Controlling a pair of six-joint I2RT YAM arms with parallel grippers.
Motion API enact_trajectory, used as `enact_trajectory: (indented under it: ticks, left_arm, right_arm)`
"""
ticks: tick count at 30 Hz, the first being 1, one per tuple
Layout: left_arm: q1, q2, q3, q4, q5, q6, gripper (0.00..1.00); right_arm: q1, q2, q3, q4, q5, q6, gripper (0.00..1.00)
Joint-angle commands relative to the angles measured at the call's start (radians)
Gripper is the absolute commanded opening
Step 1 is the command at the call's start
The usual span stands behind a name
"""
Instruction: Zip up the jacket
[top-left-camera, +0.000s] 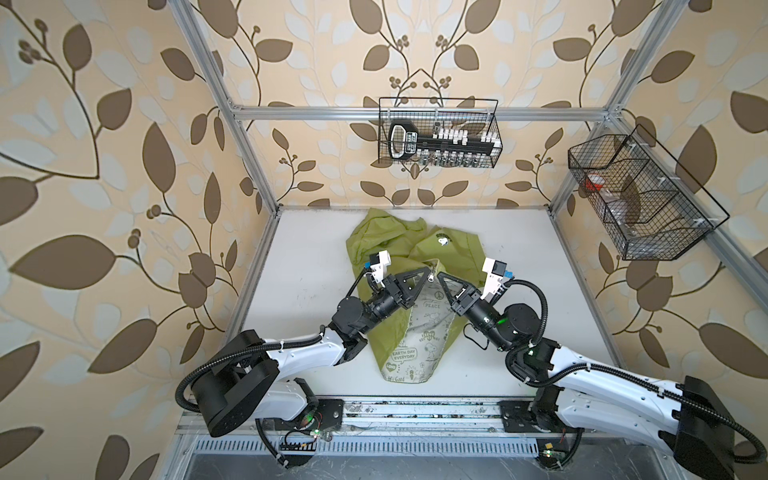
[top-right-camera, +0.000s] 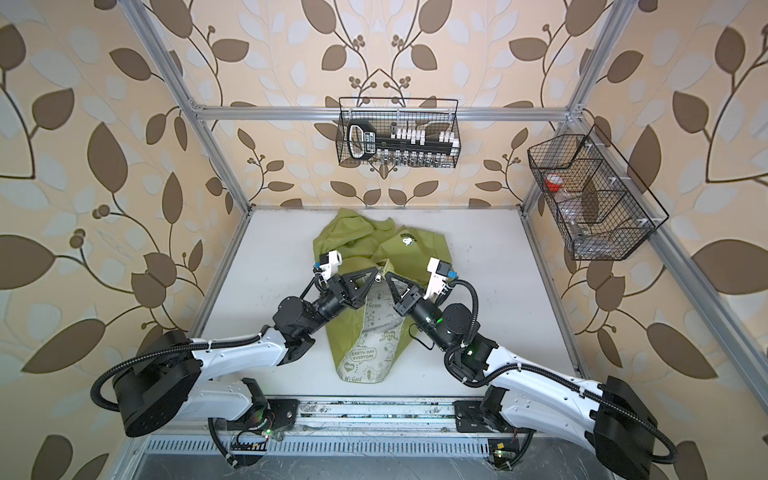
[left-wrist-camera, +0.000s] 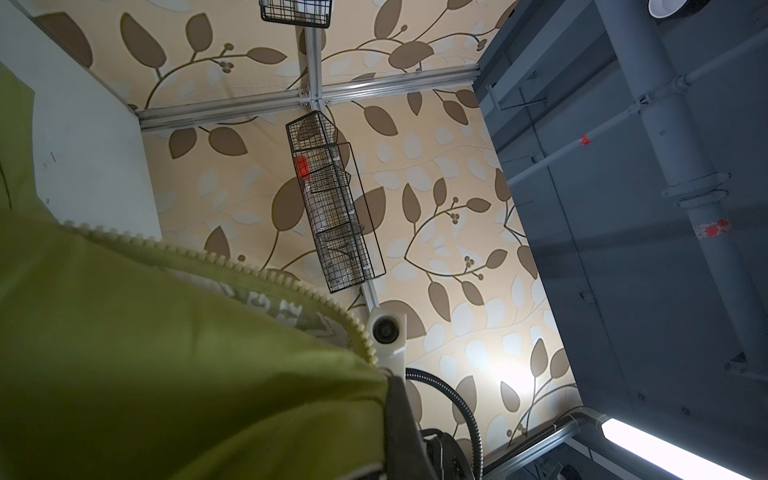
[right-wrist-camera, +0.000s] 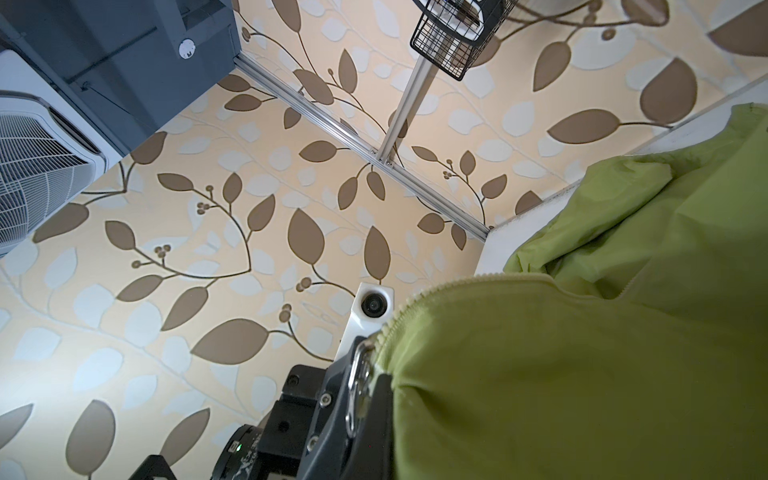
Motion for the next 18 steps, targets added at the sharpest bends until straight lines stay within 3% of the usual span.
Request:
enact_trajectory:
  ticks: [1,18]
  left_arm:
    - [-0.005,0.001,0.053,0.064,0.075,-0.018,0.00]
    - [-0.005,-0.011,0.050,0.028,0.088,-0.029,0.00]
  right_arm:
    - [0.007,0.009,0.040,-0.025,-0.095,-0.015,0.00]
    - [0.008,-0.060,0.070,-0.161,-0.120,-0.125,0.00]
